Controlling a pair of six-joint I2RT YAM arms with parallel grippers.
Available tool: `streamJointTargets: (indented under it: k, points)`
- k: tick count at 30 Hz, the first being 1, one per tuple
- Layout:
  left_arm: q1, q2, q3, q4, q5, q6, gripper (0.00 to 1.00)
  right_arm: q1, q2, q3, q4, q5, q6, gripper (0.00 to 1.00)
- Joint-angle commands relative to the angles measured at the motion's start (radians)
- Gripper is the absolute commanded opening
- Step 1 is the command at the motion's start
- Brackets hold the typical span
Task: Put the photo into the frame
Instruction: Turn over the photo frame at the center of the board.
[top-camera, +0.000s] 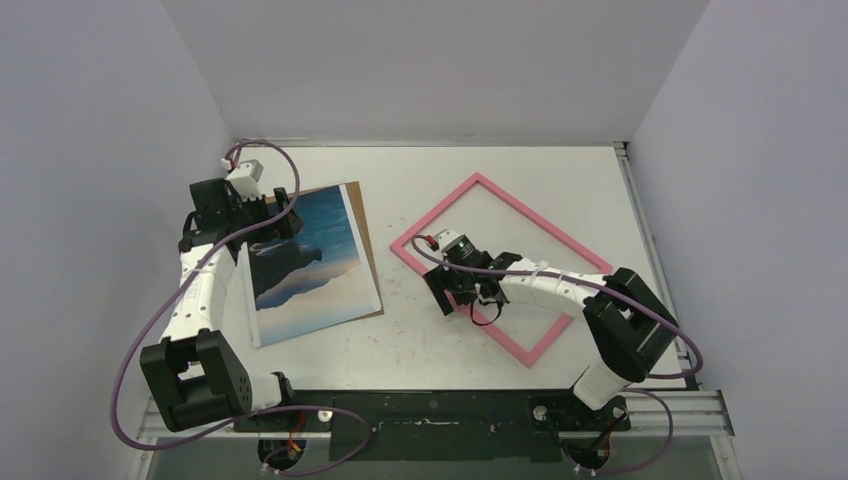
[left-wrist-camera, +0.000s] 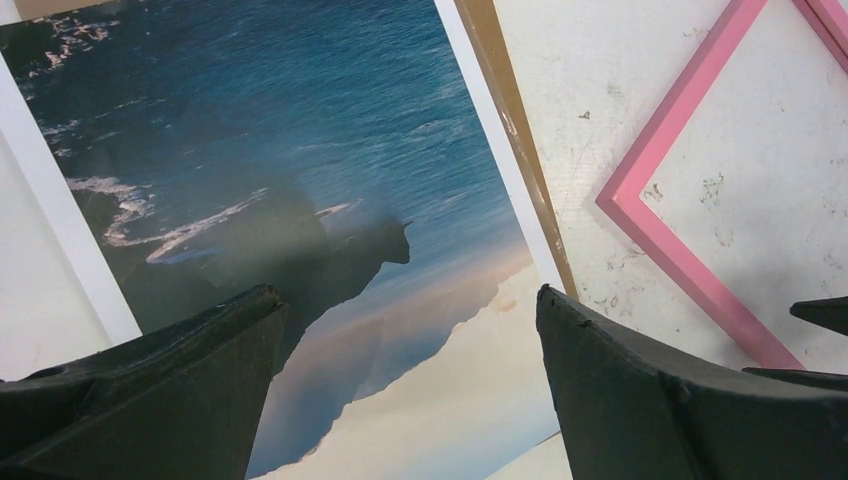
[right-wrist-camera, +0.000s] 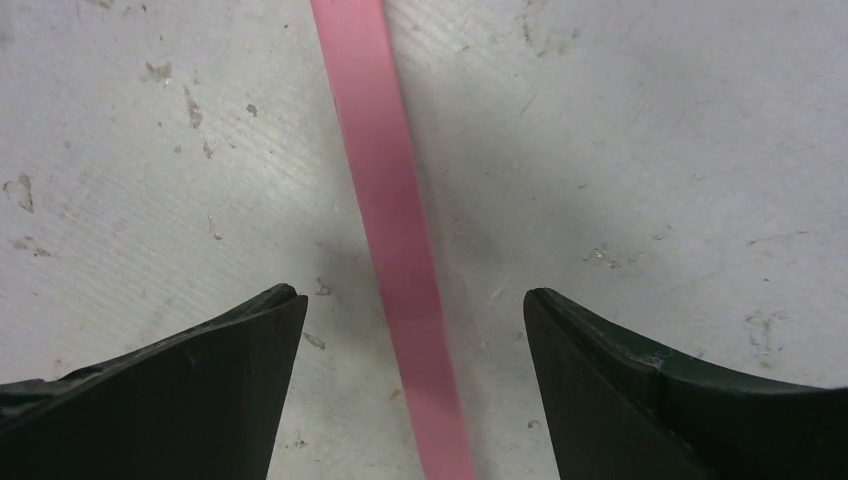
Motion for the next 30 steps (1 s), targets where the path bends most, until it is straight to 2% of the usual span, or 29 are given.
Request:
streamJointTargets:
  k: [1, 4, 8, 14, 16, 23, 27, 30]
  points:
    - [-0.010, -0.009, 0.041, -0.023, 0.035, 0.028, 0.96, 0.014, 0.007, -0.027, 0.058, -0.016, 0.026, 0.80]
    - [-0.017, -0.008, 0.048, -0.041, 0.021, 0.037, 0.96, 0.016, 0.024, -0.039, 0.078, -0.004, 0.035, 0.70]
    - [-0.023, -0.003, 0.064, -0.065, 0.007, 0.041, 0.96, 0.017, 0.056, -0.045, 0.094, 0.014, 0.047, 0.51]
    - [-0.026, -0.002, 0.068, -0.094, 0.035, 0.067, 0.96, 0.027, 0.085, -0.004, 0.067, 0.104, 0.050, 0.08]
    - [-0.038, -0.004, 0.062, -0.112, 0.067, 0.101, 0.96, 0.030, 0.077, 0.042, 0.042, 0.124, 0.042, 0.05]
    - [-0.105, -0.051, 0.065, -0.170, 0.173, 0.332, 0.96, 0.030, 0.036, 0.280, -0.090, 0.091, 0.008, 0.05]
    - [-0.106, -0.150, 0.016, -0.076, 0.263, 0.424, 0.96, 0.029, 0.051, 0.439, -0.179, -0.002, 0.014, 0.05]
    - [-0.107, -0.245, -0.031, -0.001, 0.312, 0.580, 0.96, 0.030, 0.076, 0.543, -0.237, -0.082, 0.032, 0.05]
